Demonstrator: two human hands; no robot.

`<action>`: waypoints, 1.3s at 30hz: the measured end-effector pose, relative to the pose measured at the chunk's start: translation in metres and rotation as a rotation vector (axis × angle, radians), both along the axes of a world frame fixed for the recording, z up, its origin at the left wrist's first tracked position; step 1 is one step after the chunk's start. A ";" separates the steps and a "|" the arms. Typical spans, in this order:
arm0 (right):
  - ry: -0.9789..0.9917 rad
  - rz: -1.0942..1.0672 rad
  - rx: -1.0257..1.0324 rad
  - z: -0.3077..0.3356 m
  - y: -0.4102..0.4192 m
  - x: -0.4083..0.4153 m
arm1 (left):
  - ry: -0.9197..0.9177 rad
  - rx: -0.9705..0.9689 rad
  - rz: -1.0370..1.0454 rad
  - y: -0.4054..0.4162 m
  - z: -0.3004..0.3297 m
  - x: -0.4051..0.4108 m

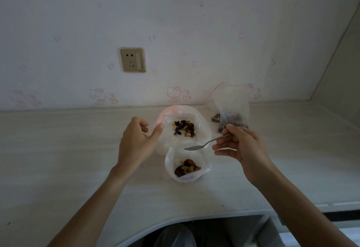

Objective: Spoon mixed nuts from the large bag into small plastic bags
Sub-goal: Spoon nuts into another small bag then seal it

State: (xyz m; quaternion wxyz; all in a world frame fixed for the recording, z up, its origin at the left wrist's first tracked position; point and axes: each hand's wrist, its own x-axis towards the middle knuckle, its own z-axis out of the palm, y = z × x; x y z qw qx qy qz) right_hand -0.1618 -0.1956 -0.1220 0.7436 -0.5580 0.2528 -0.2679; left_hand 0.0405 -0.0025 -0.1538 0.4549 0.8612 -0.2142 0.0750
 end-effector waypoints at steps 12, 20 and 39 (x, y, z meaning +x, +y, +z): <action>0.012 -0.032 -0.089 -0.007 -0.008 0.037 | 0.328 -0.131 -0.176 -0.040 -0.008 0.010; 0.038 -0.070 -0.205 -0.023 -0.003 0.066 | 0.034 -0.156 -0.198 -0.041 -0.015 0.007; 0.067 -0.122 -0.281 -0.054 -0.004 0.091 | 0.028 -0.114 -0.198 -0.041 -0.010 0.004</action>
